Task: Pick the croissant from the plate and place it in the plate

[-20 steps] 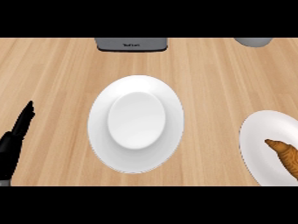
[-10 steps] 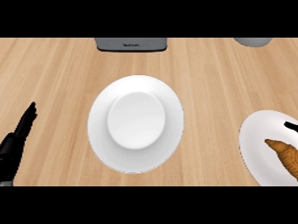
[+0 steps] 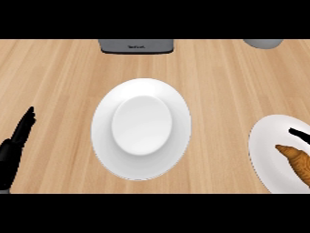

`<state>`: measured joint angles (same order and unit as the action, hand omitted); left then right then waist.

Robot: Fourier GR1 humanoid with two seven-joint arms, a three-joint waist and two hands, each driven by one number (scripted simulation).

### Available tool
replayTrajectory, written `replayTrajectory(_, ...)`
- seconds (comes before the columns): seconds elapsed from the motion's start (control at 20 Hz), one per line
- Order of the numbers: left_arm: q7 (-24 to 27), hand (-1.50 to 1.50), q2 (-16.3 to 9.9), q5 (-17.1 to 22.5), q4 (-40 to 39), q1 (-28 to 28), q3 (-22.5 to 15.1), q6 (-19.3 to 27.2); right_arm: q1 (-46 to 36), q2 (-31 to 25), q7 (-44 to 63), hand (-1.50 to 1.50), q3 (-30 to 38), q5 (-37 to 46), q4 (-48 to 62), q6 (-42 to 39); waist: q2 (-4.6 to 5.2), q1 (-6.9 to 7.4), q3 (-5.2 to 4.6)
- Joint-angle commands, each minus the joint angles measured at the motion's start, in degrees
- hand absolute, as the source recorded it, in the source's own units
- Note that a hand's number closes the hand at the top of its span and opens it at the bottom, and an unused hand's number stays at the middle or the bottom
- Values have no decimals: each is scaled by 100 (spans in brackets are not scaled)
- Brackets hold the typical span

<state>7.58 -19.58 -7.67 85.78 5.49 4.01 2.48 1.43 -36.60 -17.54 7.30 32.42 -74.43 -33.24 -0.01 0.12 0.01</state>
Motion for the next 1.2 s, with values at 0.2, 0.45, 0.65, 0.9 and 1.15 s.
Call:
replayTrajectory(0.2,88,0,177,-138,54,76,168,-142,-391,-15,-1105,150,171,293,1036,187,2,10,1)
replayTrajectory(0.45,-318,0,147,-169,330,-100,360,-318,-497,363,-1031,150,96,626,1075,595,1,4,1)
replayTrajectory(0.65,-2,0,507,-565,123,141,61,-48,-1002,371,-704,150,165,670,874,598,5,26,0)
replayTrajectory(0.9,-85,0,307,-374,287,-277,-54,-415,-2932,414,-197,150,-646,1709,1352,1045,151,714,18)
replayTrajectory(1.15,-374,0,409,-512,187,-494,-25,-195,-4048,836,-534,150,-480,1988,2548,2261,123,441,21)
